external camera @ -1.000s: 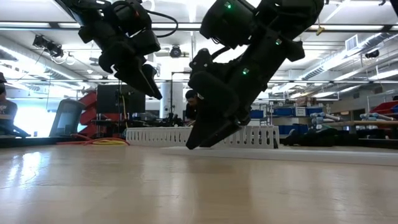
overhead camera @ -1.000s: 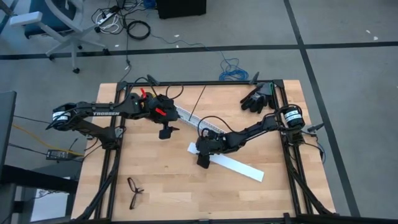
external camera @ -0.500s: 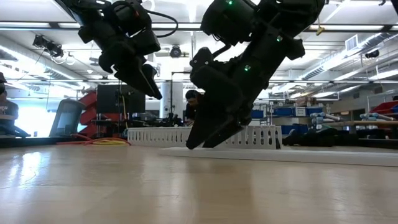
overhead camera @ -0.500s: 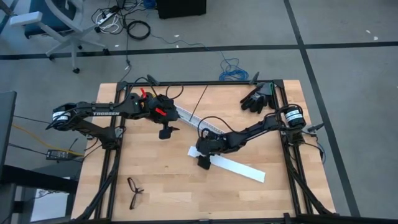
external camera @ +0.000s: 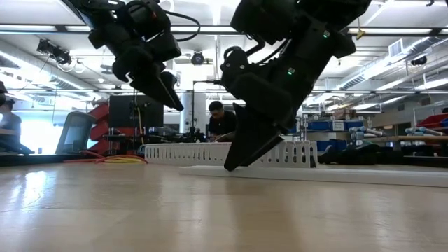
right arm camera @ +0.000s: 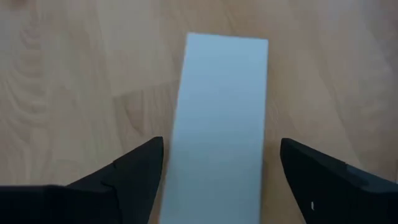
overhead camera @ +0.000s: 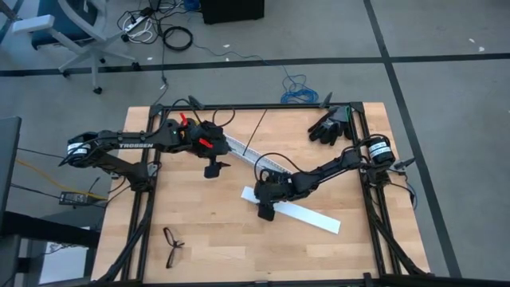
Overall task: Ziptie cables
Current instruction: Close the white cable duct
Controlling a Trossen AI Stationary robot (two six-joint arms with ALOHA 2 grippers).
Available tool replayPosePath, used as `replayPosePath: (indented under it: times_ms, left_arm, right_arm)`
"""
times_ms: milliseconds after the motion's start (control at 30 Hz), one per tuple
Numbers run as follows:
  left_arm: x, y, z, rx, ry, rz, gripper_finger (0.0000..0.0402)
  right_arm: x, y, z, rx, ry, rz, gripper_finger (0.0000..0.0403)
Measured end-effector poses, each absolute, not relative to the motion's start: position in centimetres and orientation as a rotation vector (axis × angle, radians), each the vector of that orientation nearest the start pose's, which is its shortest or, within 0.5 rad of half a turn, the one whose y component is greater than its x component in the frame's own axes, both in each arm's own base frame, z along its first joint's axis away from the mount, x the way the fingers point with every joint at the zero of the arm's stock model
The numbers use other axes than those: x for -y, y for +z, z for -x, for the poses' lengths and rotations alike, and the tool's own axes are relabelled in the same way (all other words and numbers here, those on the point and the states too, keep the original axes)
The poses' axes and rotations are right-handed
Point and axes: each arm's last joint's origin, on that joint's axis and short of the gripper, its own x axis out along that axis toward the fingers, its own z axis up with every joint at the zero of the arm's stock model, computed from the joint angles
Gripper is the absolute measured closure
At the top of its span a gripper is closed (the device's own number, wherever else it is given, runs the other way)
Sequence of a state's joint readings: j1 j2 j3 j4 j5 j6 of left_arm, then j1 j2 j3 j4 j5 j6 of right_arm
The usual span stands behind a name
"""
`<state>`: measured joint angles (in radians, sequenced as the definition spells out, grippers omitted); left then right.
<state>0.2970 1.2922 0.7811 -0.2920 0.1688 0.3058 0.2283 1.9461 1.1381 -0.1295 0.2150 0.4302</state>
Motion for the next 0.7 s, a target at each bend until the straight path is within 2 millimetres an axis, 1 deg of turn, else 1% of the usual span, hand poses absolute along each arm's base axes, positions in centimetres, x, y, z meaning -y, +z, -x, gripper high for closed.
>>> replayPosePath:
  times_ms: [233, 500, 633, 700]
  left_arm:
    - [-7.1, 22.1, -24.8, -0.779, 0.004, -0.104, 0.0101]
    - [-7.1, 22.1, -24.8, -0.78, 0.016, -0.073, 0.0101]
    - [-7.1, 22.1, -24.8, -0.78, 0.016, -0.074, 0.0101]
    - [-7.1, 22.1, -24.8, -0.78, 0.014, -0.08, 0.0101]
  right_arm:
    - [-8.3, 13.6, -37.7, -0.9, -0.189, -0.206, 0.0095]
    - [-8.3, 11.3, -37.7, -0.948, -0.237, -0.199, 0.0096]
    - [-8.6, 11.1, -37.6, -0.94, -0.252, -0.184, 0.0098]
    - [-8.7, 11.1, -37.6, -0.934, -0.264, -0.198, 0.0106]
